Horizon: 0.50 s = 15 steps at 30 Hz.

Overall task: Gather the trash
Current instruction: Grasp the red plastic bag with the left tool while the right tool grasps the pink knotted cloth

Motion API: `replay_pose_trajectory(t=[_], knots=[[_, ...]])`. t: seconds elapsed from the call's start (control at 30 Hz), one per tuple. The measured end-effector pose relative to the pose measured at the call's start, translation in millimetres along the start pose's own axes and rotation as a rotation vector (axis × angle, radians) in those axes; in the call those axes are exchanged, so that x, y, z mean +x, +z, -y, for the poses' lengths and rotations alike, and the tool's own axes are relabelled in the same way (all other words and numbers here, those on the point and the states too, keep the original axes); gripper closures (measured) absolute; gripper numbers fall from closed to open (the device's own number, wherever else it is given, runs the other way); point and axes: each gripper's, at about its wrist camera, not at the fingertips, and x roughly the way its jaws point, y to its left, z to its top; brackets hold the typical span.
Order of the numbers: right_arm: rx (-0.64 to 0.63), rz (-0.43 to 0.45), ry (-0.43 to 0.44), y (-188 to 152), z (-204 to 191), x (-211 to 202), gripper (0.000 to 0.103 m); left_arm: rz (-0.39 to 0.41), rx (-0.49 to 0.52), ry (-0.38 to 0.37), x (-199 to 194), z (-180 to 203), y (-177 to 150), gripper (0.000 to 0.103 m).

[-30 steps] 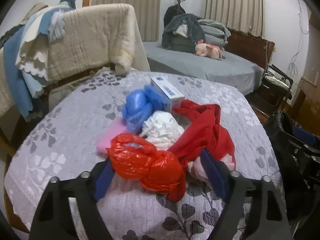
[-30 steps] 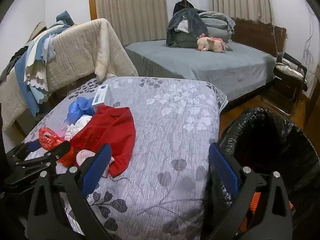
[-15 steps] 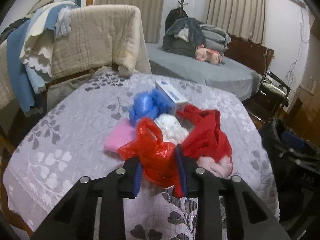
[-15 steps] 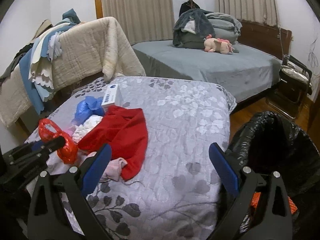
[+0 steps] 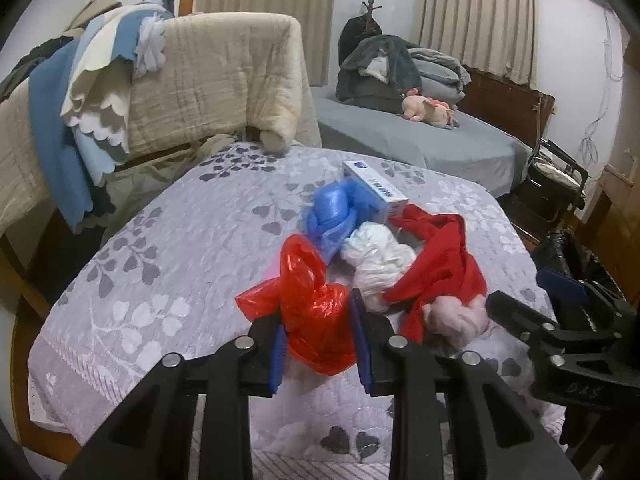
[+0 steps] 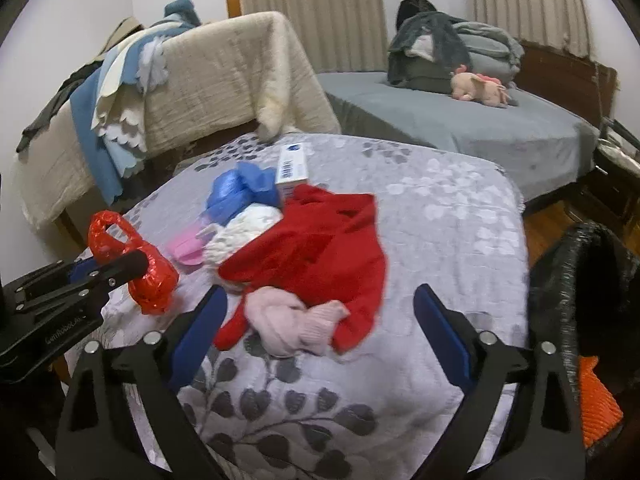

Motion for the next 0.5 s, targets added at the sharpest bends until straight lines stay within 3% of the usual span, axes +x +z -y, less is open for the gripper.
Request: replay_pose_trajectory(t=[0.37, 0.5], knots=[[-0.048, -0.084, 0.003, -10, -22, 33, 0.036, -0.008, -0.006, 0.005, 4, -14, -3, 0.075], [-0.037, -0.112, 0.015, -12, -19, 40, 0.049, -0.012, -0.018, 0.003, 5, -17, -3, 0.075]])
